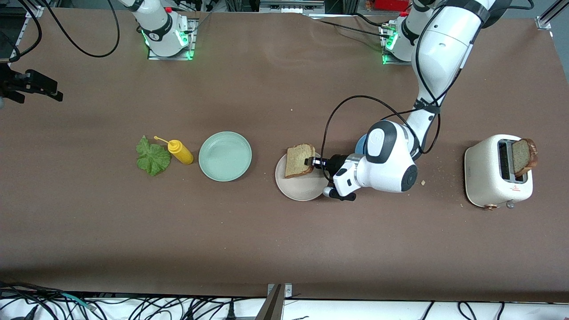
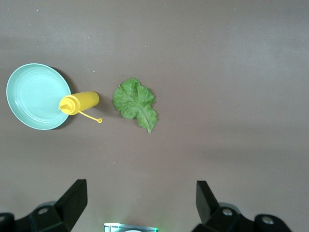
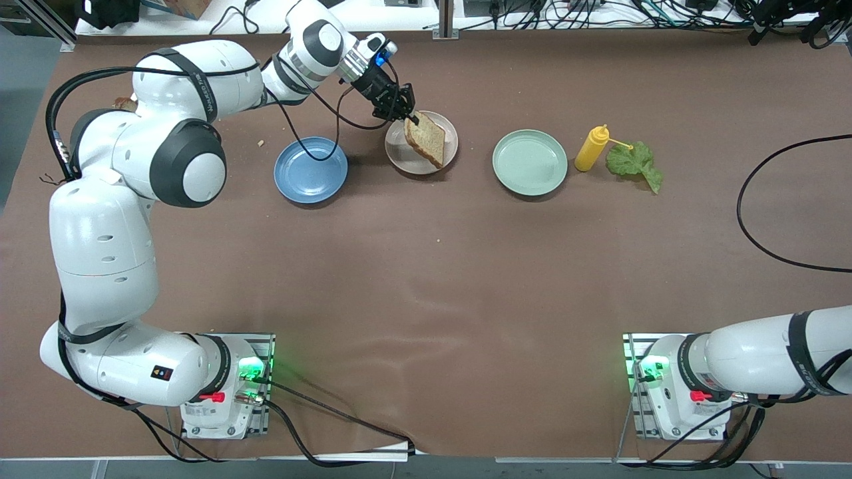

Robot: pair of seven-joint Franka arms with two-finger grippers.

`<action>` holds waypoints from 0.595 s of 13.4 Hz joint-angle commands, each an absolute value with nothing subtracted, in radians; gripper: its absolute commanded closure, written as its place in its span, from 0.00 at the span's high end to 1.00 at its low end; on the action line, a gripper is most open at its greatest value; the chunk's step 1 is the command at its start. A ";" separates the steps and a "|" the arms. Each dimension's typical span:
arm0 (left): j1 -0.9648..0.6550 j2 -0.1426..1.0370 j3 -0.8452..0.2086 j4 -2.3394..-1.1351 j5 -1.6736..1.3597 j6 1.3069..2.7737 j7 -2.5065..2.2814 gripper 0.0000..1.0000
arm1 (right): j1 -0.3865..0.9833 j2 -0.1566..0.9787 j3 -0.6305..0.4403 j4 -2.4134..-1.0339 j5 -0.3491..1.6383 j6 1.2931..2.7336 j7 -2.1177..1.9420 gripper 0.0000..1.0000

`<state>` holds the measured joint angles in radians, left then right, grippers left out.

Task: Make sandwich in beige plate with both arms
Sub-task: 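Carry the toast slice with the left gripper over the beige plate, then lower the toast onto the beige plate and open the left gripper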

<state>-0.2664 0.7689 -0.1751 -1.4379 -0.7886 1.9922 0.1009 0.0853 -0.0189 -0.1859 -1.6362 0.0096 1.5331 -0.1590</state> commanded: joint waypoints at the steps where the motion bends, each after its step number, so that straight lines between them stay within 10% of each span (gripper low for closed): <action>1: -0.272 0.804 -0.169 -1.407 -0.822 1.993 0.109 0.00 | 0.089 -0.011 -0.190 -1.612 0.003 1.511 -0.161 1.00; 6: -0.272 0.825 -0.167 -1.408 -0.821 2.006 0.109 0.01 | 0.089 -0.011 -0.190 -1.612 0.003 1.511 -0.161 1.00; 8: -0.272 0.831 -0.166 -1.408 -0.815 2.006 0.112 0.77 | 0.089 -0.011 -0.190 -1.612 0.003 1.511 -0.161 1.00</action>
<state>-0.2654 0.8115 -0.1728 -1.4363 -0.7886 2.0051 0.1017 0.0853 -0.0190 -0.1859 -1.6362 0.0096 1.5330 -0.1590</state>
